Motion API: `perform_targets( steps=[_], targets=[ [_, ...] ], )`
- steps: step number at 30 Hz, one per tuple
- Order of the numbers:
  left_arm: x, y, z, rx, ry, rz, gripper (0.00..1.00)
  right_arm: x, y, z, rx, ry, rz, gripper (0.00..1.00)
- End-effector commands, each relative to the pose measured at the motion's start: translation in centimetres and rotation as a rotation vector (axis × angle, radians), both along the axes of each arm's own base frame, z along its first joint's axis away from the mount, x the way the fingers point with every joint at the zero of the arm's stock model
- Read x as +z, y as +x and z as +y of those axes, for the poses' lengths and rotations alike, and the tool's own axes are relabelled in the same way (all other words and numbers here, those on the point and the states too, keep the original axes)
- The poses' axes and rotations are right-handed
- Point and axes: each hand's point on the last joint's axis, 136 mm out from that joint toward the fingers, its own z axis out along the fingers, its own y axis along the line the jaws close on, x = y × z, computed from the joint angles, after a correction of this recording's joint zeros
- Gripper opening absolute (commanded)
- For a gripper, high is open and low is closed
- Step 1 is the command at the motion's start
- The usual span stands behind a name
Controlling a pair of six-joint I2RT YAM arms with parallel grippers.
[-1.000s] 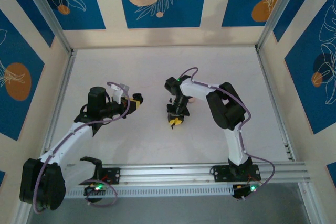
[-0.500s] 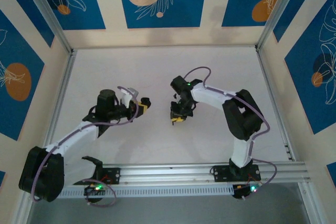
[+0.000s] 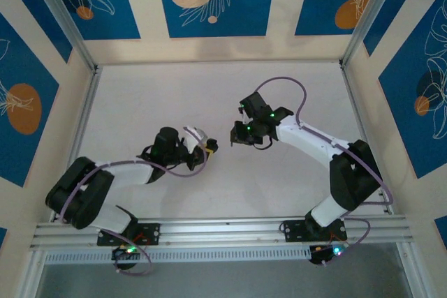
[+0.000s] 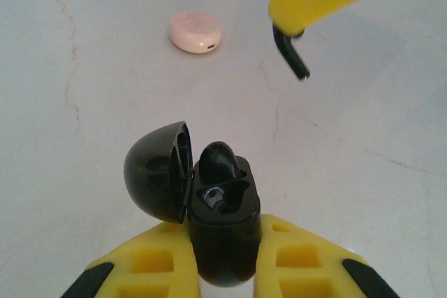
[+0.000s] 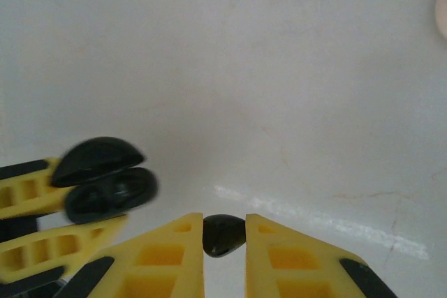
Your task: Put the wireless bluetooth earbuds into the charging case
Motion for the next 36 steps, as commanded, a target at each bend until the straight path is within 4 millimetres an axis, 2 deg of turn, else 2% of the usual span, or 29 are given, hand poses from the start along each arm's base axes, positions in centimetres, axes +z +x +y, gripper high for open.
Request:
perform_targets(
  steps=[1, 8, 13, 36],
  targets=[
    [1.8, 1.2, -1.7, -0.020, -0.045, -0.129, 0.12, 1.8, 0.8, -0.1, -0.002, 0.028, -0.099, 0.17],
    [1.9, 1.4, -3.0, -0.035, -0.072, -0.152, 0.13, 3.2, 0.6, 1.2, 0.027, 0.083, -0.150, 0.17],
    [2.2, 1.4, -3.4, -0.035, -0.089, -0.157, 0.13, 3.2, 0.6, 2.2, 0.053, 0.091, -0.160, 0.17],
    [4.9, 1.5, -3.1, -0.004, -0.140, -0.197, 0.13, 2.8, 0.8, 4.1, 0.100, 0.093, -0.179, 0.17]
  ],
)
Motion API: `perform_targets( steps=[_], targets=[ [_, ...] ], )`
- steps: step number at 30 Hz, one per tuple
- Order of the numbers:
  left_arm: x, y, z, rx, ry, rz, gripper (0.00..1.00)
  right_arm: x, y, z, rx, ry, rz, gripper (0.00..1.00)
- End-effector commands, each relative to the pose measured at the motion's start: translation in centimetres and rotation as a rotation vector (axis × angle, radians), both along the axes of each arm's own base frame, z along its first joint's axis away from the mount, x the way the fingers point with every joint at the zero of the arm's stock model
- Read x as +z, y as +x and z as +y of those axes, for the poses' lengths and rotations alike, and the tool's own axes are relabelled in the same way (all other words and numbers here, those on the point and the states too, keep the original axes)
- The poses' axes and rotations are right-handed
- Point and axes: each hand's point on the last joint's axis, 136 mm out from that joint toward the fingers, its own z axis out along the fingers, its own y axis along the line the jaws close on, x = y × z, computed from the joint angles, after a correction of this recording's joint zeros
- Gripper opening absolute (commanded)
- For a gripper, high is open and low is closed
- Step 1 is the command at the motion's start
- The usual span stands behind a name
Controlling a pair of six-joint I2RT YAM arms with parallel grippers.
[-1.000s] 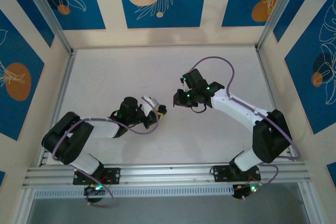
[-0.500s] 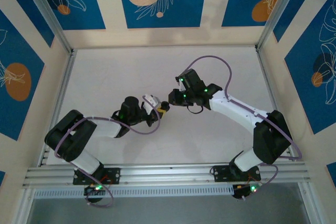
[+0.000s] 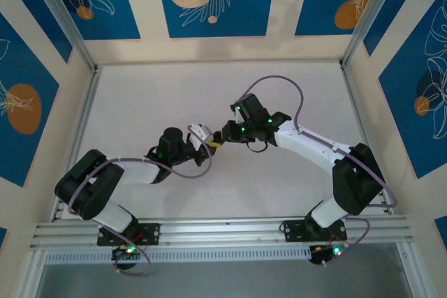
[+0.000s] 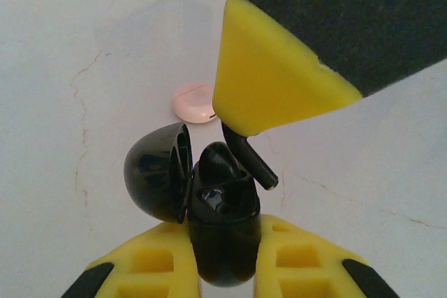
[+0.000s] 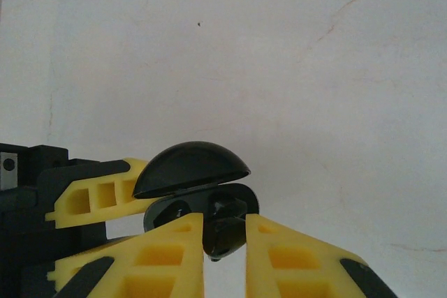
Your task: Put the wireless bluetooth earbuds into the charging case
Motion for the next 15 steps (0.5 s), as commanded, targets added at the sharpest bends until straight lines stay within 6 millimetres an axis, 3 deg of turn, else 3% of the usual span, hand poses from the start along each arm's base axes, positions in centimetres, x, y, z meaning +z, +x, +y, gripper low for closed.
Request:
perform_targets(
  steps=[1, 9, 15],
  targets=[
    [2.3, 0.1, -0.7, -0.010, -0.056, -0.046, 0.13, 1.0, 0.6, 0.9, 0.020, 0.017, -0.047, 0.17],
    [2.0, -0.1, -0.7, -0.012, -0.047, -0.031, 0.13, 2.6, 0.9, 0.6, 0.009, 0.022, -0.109, 0.17],
    [2.5, -0.2, -0.8, -0.016, -0.062, -0.026, 0.13, 2.7, 1.2, 0.6, -0.002, 0.027, -0.124, 0.17]
  ],
)
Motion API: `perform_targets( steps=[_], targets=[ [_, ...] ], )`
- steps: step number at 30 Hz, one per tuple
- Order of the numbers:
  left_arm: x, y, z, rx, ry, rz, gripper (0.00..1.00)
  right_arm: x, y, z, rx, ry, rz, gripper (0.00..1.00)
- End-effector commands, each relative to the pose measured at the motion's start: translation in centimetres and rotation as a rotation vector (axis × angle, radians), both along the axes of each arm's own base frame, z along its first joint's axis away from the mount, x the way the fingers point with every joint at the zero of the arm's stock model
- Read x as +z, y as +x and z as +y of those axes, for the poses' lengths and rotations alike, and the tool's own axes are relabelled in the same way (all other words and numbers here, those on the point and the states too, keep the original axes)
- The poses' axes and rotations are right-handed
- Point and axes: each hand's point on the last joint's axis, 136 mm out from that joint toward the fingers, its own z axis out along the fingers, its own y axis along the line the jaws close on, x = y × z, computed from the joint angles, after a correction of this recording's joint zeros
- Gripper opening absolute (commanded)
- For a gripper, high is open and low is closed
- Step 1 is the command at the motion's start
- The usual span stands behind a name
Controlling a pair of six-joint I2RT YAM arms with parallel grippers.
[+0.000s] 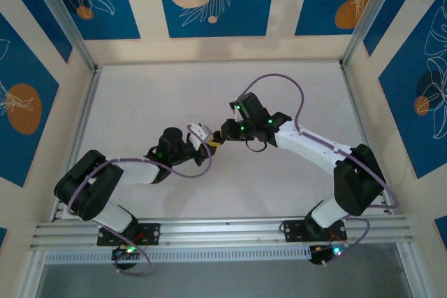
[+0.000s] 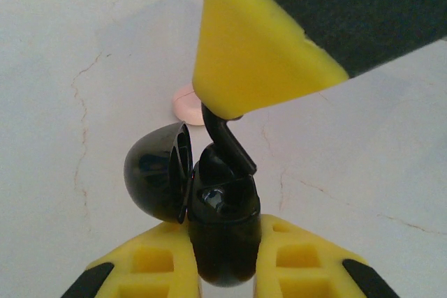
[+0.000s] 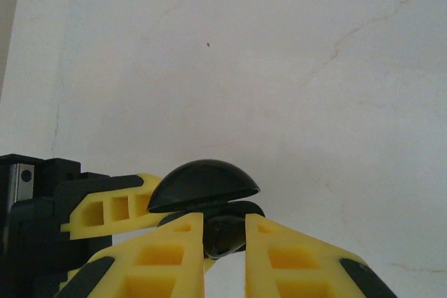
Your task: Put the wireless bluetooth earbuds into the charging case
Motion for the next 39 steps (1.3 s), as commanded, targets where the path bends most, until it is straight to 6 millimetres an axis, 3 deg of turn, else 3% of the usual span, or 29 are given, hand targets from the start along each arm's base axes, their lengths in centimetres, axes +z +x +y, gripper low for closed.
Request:
perform_targets(
  steps=[1, 17, 32, 39],
  targets=[
    [2.2, -0.2, -0.8, -0.025, -0.051, -0.031, 0.13, 1.8, 0.5, 0.4, 0.002, 0.023, -0.065, 0.17],
    [4.0, 0.1, -0.7, 0.004, -0.108, -0.038, 0.14, 1.2, 0.4, 0.5, 0.002, 0.008, -0.074, 0.17],
    [5.6, 0.7, -0.2, 0.050, -0.137, -0.071, 0.14, 1.8, -1.2, 0.1, 0.055, -0.010, -0.115, 0.16],
    [6.0, 0.6, -0.3, 0.041, -0.147, -0.081, 0.14, 2.4, -1.7, 0.9, 0.102, 0.026, -0.136, 0.16]
  ],
)
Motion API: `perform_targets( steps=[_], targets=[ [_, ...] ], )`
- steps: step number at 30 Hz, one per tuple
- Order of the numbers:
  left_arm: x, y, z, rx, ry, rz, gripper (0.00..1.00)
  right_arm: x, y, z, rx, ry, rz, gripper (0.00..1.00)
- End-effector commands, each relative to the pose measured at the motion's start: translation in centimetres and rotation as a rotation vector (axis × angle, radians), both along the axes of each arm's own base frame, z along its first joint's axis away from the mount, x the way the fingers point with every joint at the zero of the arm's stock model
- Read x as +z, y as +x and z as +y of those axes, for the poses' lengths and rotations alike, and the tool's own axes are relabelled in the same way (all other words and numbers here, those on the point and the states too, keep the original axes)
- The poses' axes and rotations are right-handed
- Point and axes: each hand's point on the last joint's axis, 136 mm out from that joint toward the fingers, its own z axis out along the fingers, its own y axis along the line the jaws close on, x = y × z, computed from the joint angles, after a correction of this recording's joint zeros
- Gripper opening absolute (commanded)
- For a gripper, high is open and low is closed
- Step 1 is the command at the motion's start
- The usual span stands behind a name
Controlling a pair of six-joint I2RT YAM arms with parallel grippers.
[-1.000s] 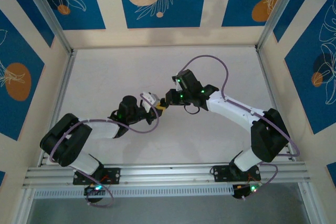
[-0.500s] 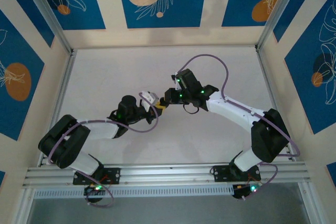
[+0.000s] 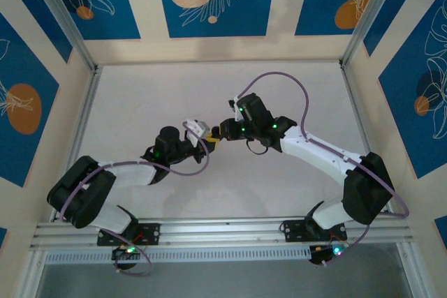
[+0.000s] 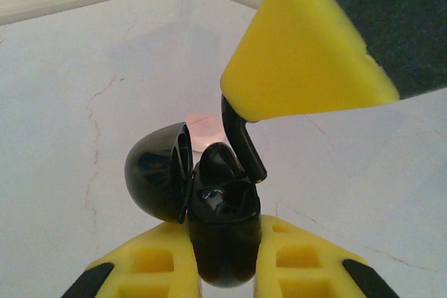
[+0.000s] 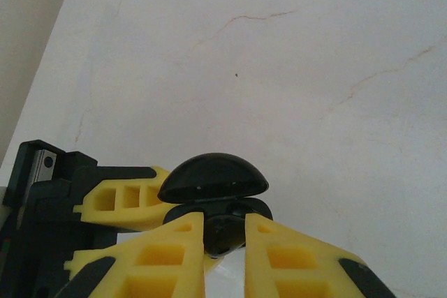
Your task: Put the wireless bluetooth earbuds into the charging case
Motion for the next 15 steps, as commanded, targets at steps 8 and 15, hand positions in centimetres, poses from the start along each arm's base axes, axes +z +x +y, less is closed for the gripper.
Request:
perform_targets(
  steps=[8, 15],
  targets=[
    [4.2, 0.0, -0.8, -0.021, -0.089, -0.101, 0.14, 0.5, -0.7, 1.0, 0.058, 0.022, -0.030, 0.16],
    [5.1, 0.2, -0.5, -0.001, -0.105, -0.120, 0.14, -0.2, -1.2, 0.8, 0.068, 0.008, -0.013, 0.16]
  ],
)
